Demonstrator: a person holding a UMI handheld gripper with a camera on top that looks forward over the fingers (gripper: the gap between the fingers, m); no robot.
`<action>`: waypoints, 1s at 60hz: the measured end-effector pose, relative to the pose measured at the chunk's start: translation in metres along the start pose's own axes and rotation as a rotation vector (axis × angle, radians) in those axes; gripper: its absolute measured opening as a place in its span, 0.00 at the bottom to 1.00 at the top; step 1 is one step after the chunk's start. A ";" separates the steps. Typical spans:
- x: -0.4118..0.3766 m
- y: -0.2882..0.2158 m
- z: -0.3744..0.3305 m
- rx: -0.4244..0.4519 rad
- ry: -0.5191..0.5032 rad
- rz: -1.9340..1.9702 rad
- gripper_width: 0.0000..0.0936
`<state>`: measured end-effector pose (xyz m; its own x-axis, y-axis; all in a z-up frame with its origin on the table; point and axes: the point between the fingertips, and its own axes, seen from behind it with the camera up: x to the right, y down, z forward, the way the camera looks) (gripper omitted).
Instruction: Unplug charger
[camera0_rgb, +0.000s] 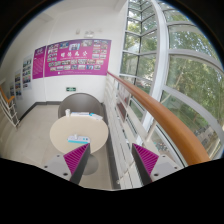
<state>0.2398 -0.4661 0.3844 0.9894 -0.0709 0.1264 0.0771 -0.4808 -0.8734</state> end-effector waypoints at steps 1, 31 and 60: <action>0.000 0.001 0.000 -0.001 0.000 0.001 0.91; -0.099 0.130 0.069 -0.161 -0.123 0.014 0.92; -0.288 0.101 0.375 -0.001 -0.180 0.030 0.91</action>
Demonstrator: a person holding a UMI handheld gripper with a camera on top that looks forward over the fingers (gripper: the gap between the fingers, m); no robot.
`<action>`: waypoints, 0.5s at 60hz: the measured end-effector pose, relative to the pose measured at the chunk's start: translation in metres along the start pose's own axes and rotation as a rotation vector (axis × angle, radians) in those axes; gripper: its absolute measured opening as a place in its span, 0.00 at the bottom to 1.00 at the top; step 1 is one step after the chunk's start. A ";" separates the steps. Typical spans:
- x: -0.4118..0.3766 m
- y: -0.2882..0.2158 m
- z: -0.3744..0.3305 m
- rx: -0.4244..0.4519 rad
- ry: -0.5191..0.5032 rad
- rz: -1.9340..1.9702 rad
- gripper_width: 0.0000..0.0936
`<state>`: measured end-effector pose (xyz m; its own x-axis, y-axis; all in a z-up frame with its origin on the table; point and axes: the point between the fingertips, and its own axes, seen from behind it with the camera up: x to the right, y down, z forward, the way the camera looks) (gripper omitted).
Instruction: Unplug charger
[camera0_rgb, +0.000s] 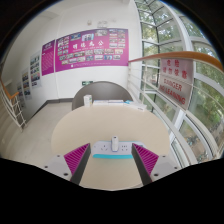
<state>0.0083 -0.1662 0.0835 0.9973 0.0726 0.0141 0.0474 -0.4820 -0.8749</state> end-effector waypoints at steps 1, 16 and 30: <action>0.000 0.001 0.010 -0.002 0.007 0.000 0.90; 0.008 0.015 0.106 -0.033 0.065 0.010 0.44; 0.017 0.013 0.110 -0.021 0.107 0.048 0.06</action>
<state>0.0200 -0.0751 0.0193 0.9987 -0.0441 0.0252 -0.0003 -0.5013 -0.8653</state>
